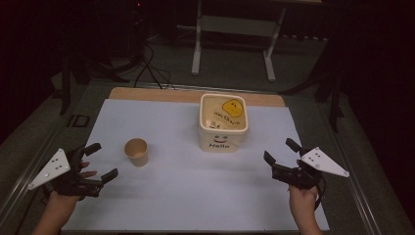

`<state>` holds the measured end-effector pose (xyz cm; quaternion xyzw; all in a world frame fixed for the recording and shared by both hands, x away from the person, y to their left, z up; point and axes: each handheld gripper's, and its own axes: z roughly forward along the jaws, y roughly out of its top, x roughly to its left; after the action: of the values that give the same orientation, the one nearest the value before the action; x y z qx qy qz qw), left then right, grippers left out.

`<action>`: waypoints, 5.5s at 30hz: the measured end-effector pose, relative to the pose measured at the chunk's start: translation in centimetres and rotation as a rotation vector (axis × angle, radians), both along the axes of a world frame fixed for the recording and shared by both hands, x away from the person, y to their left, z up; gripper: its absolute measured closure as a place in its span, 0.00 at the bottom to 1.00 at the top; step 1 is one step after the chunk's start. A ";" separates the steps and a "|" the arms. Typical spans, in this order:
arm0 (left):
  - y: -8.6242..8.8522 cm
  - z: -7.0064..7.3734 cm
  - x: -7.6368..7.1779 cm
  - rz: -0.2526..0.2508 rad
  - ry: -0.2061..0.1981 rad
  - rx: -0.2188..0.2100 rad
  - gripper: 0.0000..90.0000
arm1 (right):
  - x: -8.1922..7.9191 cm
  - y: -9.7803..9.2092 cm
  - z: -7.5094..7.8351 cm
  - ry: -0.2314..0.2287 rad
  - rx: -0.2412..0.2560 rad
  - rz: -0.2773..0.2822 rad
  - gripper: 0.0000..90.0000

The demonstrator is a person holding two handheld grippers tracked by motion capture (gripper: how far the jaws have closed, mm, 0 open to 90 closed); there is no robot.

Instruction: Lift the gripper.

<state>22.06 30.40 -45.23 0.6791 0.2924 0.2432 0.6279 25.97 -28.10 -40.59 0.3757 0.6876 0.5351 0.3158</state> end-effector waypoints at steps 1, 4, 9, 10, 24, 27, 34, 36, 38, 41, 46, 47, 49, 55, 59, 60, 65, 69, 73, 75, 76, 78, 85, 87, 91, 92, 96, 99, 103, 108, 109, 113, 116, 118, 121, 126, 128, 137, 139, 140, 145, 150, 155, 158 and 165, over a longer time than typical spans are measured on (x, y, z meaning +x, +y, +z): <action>0.1 0.1 0.0 -0.004 0.004 -0.009 0.01 | 0.1 0.2 0.4 0.008 -0.002 -0.008 0.15; 0.2 0.1 0.0 -0.007 -0.001 0.003 0.01 | 0.1 0.3 0.5 0.003 0.003 -0.012 0.15; 0.4 -0.1 0.4 -0.034 0.027 0.036 0.01 | 0.2 0.9 0.0 -0.050 -0.004 -0.005 0.15; 0.4 -0.1 0.4 -0.032 0.031 0.033 0.01 | 0.2 1.0 -0.2 -0.044 -0.008 0.000 0.15; 1.7 4.4 1.0 -0.118 0.119 0.026 0.01 | -0.2 0.4 -0.2 -0.033 -0.005 0.028 0.15; 1.9 5.6 1.5 -0.149 0.123 0.048 0.01 | -0.2 0.3 -0.2 -0.031 0.001 0.027 0.15; 1.6 7.3 2.7 -0.172 0.145 0.118 0.01 | -0.2 0.4 -0.2 -0.023 -0.006 0.039 0.15; 1.1 7.6 2.9 -0.179 0.144 0.147 0.01 | -0.2 0.4 -0.2 -0.026 -0.009 0.041 0.15; 0.8 7.8 3.2 -0.205 0.155 0.160 0.01 | -0.1 0.4 -0.2 -0.022 -0.011 0.044 0.15; 0.3 8.3 3.4 -0.211 0.155 0.186 0.01 | -0.1 0.4 -0.2 -0.020 -0.009 0.045 0.15; -0.2 9.3 4.0 -0.232 0.171 0.239 0.01 | -0.1 0.6 -0.3 -0.014 -0.018 0.053 0.15; -0.4 9.4 4.1 -0.238 0.173 0.248 0.01 | 0.0 0.6 -0.3 -0.012 -0.019 0.056 0.15; -0.7 9.7 4.3 -0.243 0.179 0.272 0.01 | 0.0 0.7 -0.3 -0.011 -0.022 0.055 0.15; -1.6 10.3 4.8 -0.272 0.187 0.341 0.02 | 0.0 0.8 -0.4 -0.002 -0.024 0.061 0.15; -2.2 10.6 5.1 -0.280 0.196 0.378 0.02 | 0.1 0.8 -0.4 0.001 -0.027 0.062 0.15; -2.4 10.7 5.2 -0.285 0.194 0.395 0.02 | 0.1 0.8 -0.4 0.001 -0.026 0.063 0.15; -3.3 10.8 5.4 -0.298 0.204 0.445 0.02 | 0.1 0.8 -0.4 0.001 -0.029 0.063 0.15; -3.8 10.9 5.6 -0.317 0.222 0.483 0.02 | 0.1 0.8 -0.4 0.005 -0.027 0.065 0.15; -4.1 11.0 5.7 -0.323 0.226 0.521 0.03 | 0.1 0.8 -0.5 0.006 -0.029 0.069 0.15; -4.4 11.0 5.7 -0.324 0.228 0.550 0.04 | 0.1 0.9 -0.5 0.006 -0.031 0.070 0.15; -4.6 11.0 5.8 -0.345 0.239 0.561 0.04 | 0.1 0.9 -0.5 0.008 -0.029 0.071 0.15; -4.8 11.0 5.8 -0.339 0.234 0.577 0.05 | 0.2 0.9 -0.5 0.008 -0.030 0.070 0.15; -5.3 10.7 6.4 -0.366 0.252 0.629 0.08 | 0.1 0.9 -0.5 0.007 -0.030 0.070 0.15; -5.6 10.6 6.5 -0.377 0.255 0.645 0.10 | 0.2 0.8 -0.5 0.008 -0.028 0.069 0.15; -6.1 10.6 6.6 -0.382 0.247 0.683 0.14 | 0.2 0.8 -0.5 0.010 -0.031 0.069 0.15; -6.2 10.5 6.6 -0.396 0.256 0.683 0.15 | 0.2 0.8 -0.5 0.011 -0.029 0.071 0.15; -6.7 10.4 6.8 -0.398 0.263 0.727 0.17 | 0.2 0.9 -0.6 0.011 -0.032 0.072 0.15; -7.0 10.4 7.0 -0.407 0.278 0.749 0.17 | 0.2 0.9 -0.6 0.011 -0.033 0.072 0.15; -7.2 10.2 7.1 -0.409 0.292 0.779 0.17 | 0.2 0.9 -0.6 0.010 -0.035 0.071 0.15; -7.4 9.9 7.4 -0.412 0.316 0.792 0.19 | 0.2 0.9 -0.6 0.011 -0.035 0.073 0.15; -7.4 9.8 7.5 -0.410 0.317 0.801 0.20 | 0.2 0.9 -0.6 0.012 -0.036 0.072 0.15; -7.5 9.5 7.8 -0.426 0.344 0.810 0.22 | 0.2 0.9 -0.6 0.009 -0.040 0.072 0.15; -7.4 9.3 7.9 -0.426 0.341 0.810 0.28 | 0.2 1.0 -0.7 0.014 -0.038 0.073 0.15; -7.3 9.2 8.1 -0.428 0.348 0.804 0.33 | 0.2 1.0 -0.7 0.013 -0.040 0.073 0.15; -7.2 8.9 8.4 -0.423 0.357 0.810 0.37 | 0.2 0.9 -0.6 0.009 -0.041 0.072 0.15; -7.6 7.8 8.7 -0.414 0.390 0.834 0.43 | 0.2 1.0 -0.7 0.015 -0.043 0.074 0.15; -7.7 7.4 8.9 -0.409 0.397 0.849 0.46 | 0.2 1.0 -0.7 0.016 -0.042 0.078 0.15; -8.1 5.9 9.7 -0.394 0.426 0.892 0.56 | 0.2 1.0 -0.7 0.018 -0.044 0.079 0.15; -8.1 5.5 9.8 -0.387 0.434 0.889 0.57 | 0.2 1.0 -0.7 0.016 -0.046 0.080 0.15; -8.1 5.4 9.9 -0.388 0.436 0.896 0.58 | 0.2 1.0 -0.7 0.017 -0.045 0.081 0.15; -8.2 4.4 10.2 -0.366 0.452 0.915 0.63 | 0.2 1.0 -0.8 0.018 -0.048 0.082 0.15; -8.1 3.5 10.5 -0.352 0.455 0.936 0.69 | 0.2 1.0 -0.8 0.021 -0.048 0.084 0.15; -8.0 2.8 10.9 -0.345 0.463 0.946 0.74 | 0.2 1.0 -0.9 0.023 -0.050 0.087 0.15; -8.0 2.5 11.1 -0.340 0.465 0.959 0.77 | 0.3 1.0 -0.9 0.025 -0.051 0.085 0.15; -7.9 1.6 11.6 -0.347 0.477 0.979 0.81 | 0.3 1.0 -0.9 0.026 -0.053 0.087 0.15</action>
<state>33.66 22.50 -43.66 0.9650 0.1635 0.0836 0.1872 26.26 -27.08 -41.53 0.3440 0.7211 0.5251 0.2932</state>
